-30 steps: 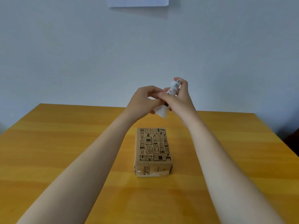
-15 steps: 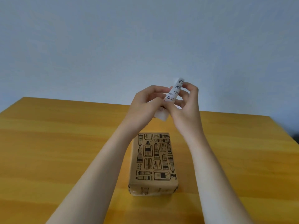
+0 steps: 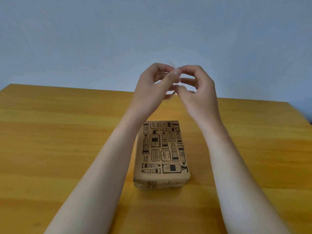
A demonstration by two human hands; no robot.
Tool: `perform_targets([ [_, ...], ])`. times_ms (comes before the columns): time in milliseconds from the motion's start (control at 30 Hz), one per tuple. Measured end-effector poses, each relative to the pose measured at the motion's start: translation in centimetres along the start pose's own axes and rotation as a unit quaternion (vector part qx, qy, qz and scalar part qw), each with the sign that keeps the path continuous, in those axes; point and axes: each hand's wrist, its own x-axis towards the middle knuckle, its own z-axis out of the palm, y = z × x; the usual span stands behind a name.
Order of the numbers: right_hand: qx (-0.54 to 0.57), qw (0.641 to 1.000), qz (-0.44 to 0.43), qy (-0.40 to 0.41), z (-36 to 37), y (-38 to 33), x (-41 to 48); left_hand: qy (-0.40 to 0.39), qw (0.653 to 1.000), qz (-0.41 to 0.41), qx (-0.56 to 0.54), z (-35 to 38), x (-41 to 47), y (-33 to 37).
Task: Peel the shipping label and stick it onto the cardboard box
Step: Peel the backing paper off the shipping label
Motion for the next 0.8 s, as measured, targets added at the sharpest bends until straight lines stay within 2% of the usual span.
perform_targets([
  [133,0.015,1.000,0.010,0.010,-0.1,0.0,0.0,-0.001,1.000,-0.019,0.000,-0.4,-0.2,0.3],
  [533,0.069,0.996,-0.006,0.048,-0.6,-1.6,-0.2,-0.019,0.998,0.025,0.056,-0.5,-0.2,0.9],
  [800,0.074,0.995,0.024,0.056,-0.8,-1.8,-0.3,-0.008,0.999,0.033,0.021,-0.3,-0.5,1.3],
])
